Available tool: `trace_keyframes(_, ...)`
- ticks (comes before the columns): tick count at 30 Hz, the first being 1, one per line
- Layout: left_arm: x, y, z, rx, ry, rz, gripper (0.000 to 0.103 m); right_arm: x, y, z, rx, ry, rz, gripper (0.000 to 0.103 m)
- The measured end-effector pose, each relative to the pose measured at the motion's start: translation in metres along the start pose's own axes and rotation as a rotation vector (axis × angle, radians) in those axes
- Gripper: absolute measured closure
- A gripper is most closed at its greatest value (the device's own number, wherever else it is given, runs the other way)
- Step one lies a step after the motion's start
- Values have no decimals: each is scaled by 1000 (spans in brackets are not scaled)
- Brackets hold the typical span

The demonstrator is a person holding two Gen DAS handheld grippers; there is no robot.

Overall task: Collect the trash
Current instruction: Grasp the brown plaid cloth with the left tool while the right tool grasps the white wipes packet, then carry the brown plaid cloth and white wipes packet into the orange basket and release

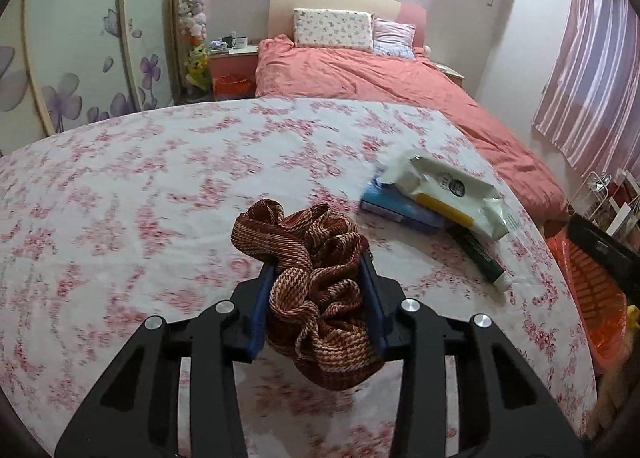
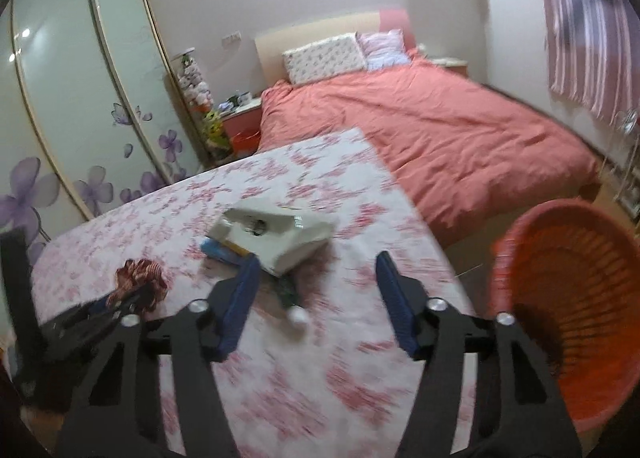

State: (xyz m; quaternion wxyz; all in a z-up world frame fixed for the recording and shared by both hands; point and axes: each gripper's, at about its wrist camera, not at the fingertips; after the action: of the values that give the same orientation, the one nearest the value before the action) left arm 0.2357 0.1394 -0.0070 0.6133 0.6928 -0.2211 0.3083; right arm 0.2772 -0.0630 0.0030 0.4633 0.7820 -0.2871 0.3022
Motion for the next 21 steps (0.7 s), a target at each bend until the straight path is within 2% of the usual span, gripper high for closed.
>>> trace_keyframes(2, 0, 3, -5, -1, -6, 4, 63, 4, -14, -4, -2, -10, -11, 58)
trace_keyframes(9, 1, 3, -14, -16, -2, 4, 63, 3, -55, -7, -49, -41, -80, 66)
trace_keyframes(12, 1, 2, -15, -23, -1, 2, 63, -1, -66, -7, -58, -39, -112, 78)
trace_keyframes(14, 1, 1, -15, -25, -2, 2, 63, -4, -68, -6, -60, -41, -120, 88)
trace_keyframes(16, 0, 1, -15, -27, 1, -1, 63, -6, -66, -5, -58, -40, -112, 93)
trace_keyframes(21, 1, 1, -16, -26, 1, 0, 63, -4, -52, -4, -56, -40, -69, 97)
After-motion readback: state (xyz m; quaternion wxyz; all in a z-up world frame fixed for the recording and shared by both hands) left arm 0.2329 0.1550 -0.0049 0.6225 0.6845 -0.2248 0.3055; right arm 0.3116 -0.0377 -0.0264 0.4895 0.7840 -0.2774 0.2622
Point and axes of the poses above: each gripper's, at about its wrist camera, not at the fingertips, and y roughly against the way its jaws point, z to its right, x to its top, and after that the axes turned 12 degrees about x, right-handed
